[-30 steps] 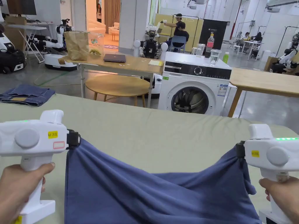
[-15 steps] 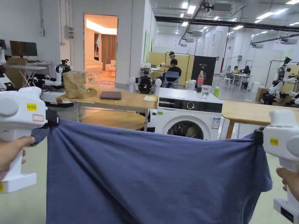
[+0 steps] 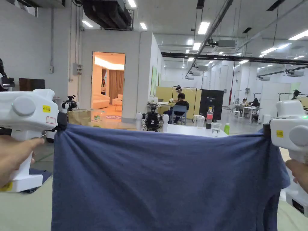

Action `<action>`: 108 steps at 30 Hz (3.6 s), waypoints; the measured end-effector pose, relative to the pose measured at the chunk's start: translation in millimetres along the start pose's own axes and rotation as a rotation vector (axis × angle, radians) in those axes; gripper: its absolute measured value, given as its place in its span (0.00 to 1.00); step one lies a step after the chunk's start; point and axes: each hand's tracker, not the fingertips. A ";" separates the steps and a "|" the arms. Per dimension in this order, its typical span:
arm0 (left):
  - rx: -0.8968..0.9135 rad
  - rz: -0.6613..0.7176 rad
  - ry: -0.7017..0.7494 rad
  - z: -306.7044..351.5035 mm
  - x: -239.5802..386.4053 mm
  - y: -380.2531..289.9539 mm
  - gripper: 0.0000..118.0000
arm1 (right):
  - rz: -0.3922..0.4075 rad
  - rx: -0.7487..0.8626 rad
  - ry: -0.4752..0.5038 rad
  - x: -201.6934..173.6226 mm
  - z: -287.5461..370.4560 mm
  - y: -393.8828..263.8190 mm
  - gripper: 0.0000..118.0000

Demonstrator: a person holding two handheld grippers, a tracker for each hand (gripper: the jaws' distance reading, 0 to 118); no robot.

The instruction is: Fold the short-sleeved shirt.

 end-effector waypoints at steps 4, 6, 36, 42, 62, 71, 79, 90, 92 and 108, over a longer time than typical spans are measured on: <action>0.035 0.000 0.004 -4.3 -1.9 26.9 0.00 | 0.009 0.039 -0.020 -2.4 -8.1 30.1 0.02; 0.041 -0.001 0.006 -6.9 -1.8 37.1 0.00 | 0.026 0.058 -0.035 -5.0 -10.1 40.7 0.02; -0.035 0.004 -0.039 52.6 -10.6 -144.1 0.00 | 0.101 -0.060 -0.039 -9.7 112.1 -122.0 0.02; -0.048 0.001 -0.054 95.9 -15.3 -200.3 0.00 | 0.145 -0.129 -0.022 -11.8 158.7 -181.1 0.02; -0.344 0.050 0.027 172.9 -16.9 -440.1 0.00 | 0.104 -0.519 0.058 -23.3 262.5 -395.0 0.02; -0.529 0.010 0.060 141.7 -24.5 -478.3 0.00 | 0.109 -0.679 0.064 -18.3 244.0 -442.2 0.02; -0.592 -0.059 0.070 134.1 -26.2 -486.1 0.26 | 0.105 -0.675 0.037 -19.7 242.3 -434.7 0.44; -0.163 -0.028 -0.032 153.4 27.5 -416.9 0.36 | -0.149 -0.330 0.090 -64.0 240.4 -362.5 0.44; -0.095 -0.028 -0.029 149.6 43.1 -413.5 0.36 | -0.181 -0.269 0.081 -82.2 241.5 -355.2 0.41; -0.052 -0.069 0.047 159.0 64.7 -396.5 0.00 | -0.153 -0.161 0.082 -122.0 251.1 -349.9 0.00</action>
